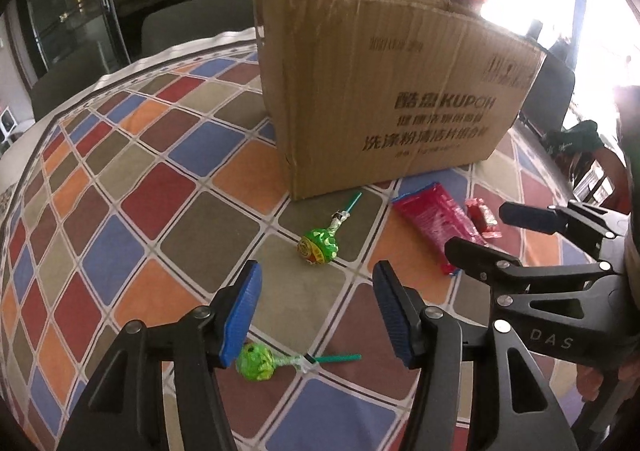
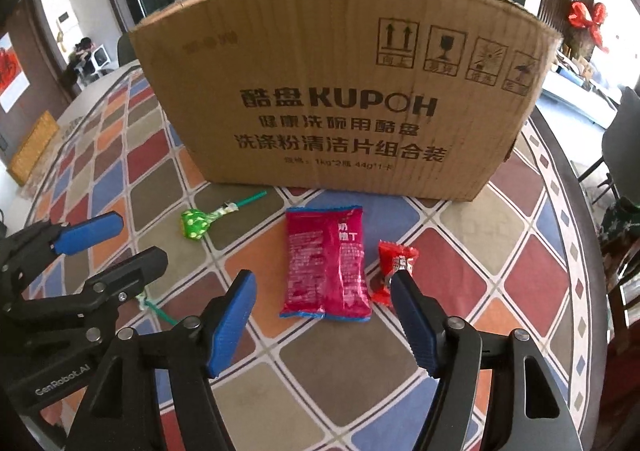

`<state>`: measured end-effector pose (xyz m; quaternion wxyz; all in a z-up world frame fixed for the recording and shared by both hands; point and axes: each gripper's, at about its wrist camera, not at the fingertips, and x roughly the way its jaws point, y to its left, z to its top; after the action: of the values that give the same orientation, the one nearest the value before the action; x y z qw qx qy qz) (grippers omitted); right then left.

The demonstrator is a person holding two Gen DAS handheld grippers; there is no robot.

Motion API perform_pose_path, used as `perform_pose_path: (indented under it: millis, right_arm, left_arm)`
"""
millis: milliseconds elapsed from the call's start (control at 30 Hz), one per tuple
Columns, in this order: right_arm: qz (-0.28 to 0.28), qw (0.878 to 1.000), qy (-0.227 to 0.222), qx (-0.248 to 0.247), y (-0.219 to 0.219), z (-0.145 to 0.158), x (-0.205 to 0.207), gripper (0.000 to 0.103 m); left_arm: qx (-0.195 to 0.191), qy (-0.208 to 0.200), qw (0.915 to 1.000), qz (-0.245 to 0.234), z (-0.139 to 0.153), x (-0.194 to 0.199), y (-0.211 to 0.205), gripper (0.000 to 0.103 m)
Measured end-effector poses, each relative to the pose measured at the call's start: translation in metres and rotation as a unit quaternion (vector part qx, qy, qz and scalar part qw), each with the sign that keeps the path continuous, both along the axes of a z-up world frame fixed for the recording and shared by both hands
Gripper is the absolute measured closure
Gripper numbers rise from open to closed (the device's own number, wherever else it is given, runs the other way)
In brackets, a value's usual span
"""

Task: Organize snacks
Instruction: 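Withdraw both tools from the box toward the lollipops and pink-red bag, then grasp the green lollipop with the left tool while the right tool grasps the pink-red bag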

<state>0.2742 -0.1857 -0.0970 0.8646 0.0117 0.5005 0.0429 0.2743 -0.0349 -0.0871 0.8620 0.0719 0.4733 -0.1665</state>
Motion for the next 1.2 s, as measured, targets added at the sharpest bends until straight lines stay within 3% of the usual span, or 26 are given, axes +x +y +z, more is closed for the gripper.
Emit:
perform_pose_path:
  millis: [300, 633, 833, 1100, 1200]
  right_arm:
    - [0.003, 1.0, 0.017, -0.008, 0.001, -0.016, 0.017, 0.033]
    - [0.005, 1.0, 0.013, -0.026, 0.002, -0.021, 0.029, 0.033]
    - [0.017, 0.999, 0.016, -0.028, 0.008, -0.022, 0.037, 0.033]
    - [0.027, 0.999, 0.026, -0.031, 0.018, -0.032, 0.039, 0.033]
    - [0.026, 0.999, 0.032, -0.024, 0.021, -0.037, 0.039, 0.035]
  left_arm:
    - [0.018, 0.006, 0.9997, -0.013, -0.014, 0.017, -0.005, 0.046]
    - [0.011, 0.026, 0.9995, -0.011, -0.029, 0.033, -0.008, 0.048]
    - [0.015, 0.033, 0.9993, -0.008, -0.035, 0.04, -0.012, 0.055]
    - [0.01, 0.047, 0.9988, -0.011, -0.038, 0.044, -0.017, 0.075]
    - [0.012, 0.046, 0.9988, -0.014, -0.038, 0.044, -0.018, 0.076]
